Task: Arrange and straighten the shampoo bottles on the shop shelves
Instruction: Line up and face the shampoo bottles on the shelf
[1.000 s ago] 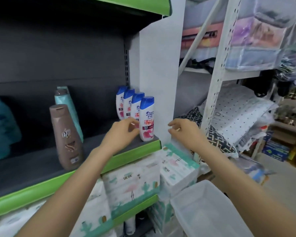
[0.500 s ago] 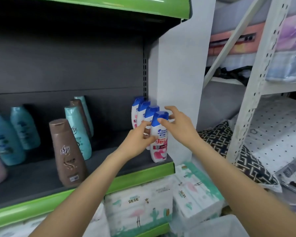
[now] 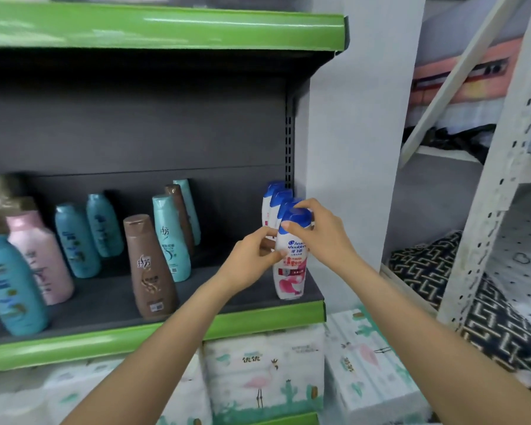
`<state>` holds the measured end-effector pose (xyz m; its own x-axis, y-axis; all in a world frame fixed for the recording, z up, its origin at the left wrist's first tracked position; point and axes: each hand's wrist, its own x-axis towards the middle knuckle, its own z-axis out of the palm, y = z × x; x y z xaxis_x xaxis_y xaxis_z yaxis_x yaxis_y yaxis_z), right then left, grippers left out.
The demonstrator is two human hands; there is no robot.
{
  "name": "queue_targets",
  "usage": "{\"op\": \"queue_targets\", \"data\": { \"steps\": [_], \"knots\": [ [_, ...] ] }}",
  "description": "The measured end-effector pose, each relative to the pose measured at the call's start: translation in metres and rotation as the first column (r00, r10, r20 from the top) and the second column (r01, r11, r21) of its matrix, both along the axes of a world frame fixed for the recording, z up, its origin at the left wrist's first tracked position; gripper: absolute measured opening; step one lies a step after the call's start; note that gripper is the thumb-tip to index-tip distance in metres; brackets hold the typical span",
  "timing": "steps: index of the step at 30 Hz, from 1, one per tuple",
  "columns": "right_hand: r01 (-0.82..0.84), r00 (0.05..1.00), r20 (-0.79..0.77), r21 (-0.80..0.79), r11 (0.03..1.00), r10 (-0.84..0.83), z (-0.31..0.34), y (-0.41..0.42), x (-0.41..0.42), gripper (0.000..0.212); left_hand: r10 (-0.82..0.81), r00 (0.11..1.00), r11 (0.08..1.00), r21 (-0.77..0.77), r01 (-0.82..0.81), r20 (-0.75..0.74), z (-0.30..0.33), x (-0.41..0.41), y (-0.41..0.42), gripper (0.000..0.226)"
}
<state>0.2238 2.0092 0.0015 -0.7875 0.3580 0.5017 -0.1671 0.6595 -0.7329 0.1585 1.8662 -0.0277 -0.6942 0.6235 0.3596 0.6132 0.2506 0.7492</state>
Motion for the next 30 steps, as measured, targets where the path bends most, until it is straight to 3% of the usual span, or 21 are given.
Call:
{"op": "queue_targets", "data": {
  "steps": [3, 9, 13, 19, 22, 26, 30],
  "knots": [
    [-0.093, 0.995, -0.048, -0.198, 0.976, 0.085, 0.007, -0.008, 0.002, 0.036, -0.052, 0.999, 0.998, -0.023, 0.052, -0.011, 0.008, -0.002, -0.02, 0.023],
    [-0.226, 0.974, -0.077, -0.409, 0.884, 0.214, 0.018, -0.03, 0.007, 0.028, -0.153, 0.988, 0.977, -0.144, 0.154, 0.017, 0.011, -0.012, -0.065, 0.024],
    [-0.3, 0.954, -0.133, -0.503, 0.81, 0.27, 0.017, -0.04, 0.008, 0.025, -0.215, 0.972, 0.967, -0.119, 0.226, 0.096, 0.007, -0.009, -0.083, 0.034],
    [-0.453, 0.886, -0.277, -0.691, 0.563, 0.373, 0.007, -0.043, 0.01, 0.032, -0.267, 0.95, 0.955, -0.088, 0.284, 0.164, 0.011, 0.0, -0.098, 0.054],
    [-0.503, 0.853, -0.301, -0.696, 0.513, 0.427, 0.002, -0.043, 0.012, 0.032, -0.241, 0.958, 0.964, -0.08, 0.255, 0.157, 0.01, 0.003, -0.101, 0.059],
    [-0.496, 0.855, -0.288, -0.698, 0.516, 0.432, 0.0, -0.042, 0.018, 0.027, -0.122, 0.993, 0.987, -0.109, 0.121, 0.004, 0.008, 0.01, -0.101, 0.064],
    [-0.443, 0.884, -0.208, -0.658, 0.608, 0.42, -0.001, -0.043, 0.028, 0.025, 0.095, 0.941, 0.986, -0.101, -0.134, -0.325, 0.007, 0.014, -0.104, 0.075]
  ]
}}
